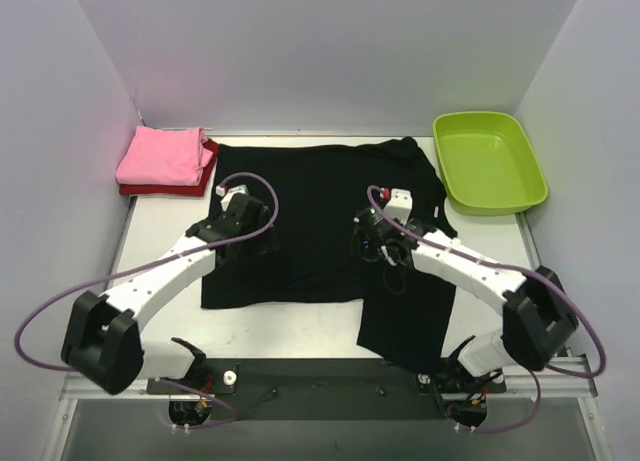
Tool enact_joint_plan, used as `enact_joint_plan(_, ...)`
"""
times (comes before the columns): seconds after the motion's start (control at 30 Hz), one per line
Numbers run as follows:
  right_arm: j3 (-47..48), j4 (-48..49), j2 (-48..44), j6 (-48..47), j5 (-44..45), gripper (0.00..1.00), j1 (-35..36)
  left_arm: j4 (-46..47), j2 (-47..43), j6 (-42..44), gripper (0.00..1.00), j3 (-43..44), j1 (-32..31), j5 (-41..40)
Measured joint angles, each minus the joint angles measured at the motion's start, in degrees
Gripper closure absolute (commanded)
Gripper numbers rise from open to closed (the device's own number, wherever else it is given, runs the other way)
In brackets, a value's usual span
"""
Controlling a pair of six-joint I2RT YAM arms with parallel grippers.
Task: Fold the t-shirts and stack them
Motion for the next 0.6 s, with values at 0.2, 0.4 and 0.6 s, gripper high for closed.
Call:
enact_joint_plan(0.2,3.7,8.0,11.5,-7.3,-7.2,0.00,-10.9,5.8,13.0,3.1,0.03,3.8,4.8,1.1)
enact_joint_plan(0.4,9.0,11.1,17.6,-11.1,-10.5,0.00,-14.2,7.9,21.4,3.5,0.03,5.0,9.8,1.8)
enact_joint_plan(0.6,9.2,11.5,22.5,-11.6,-12.5,0.00,-14.2,4.4,30.2,3.5,0.03,10.7,8.5,-1.7)
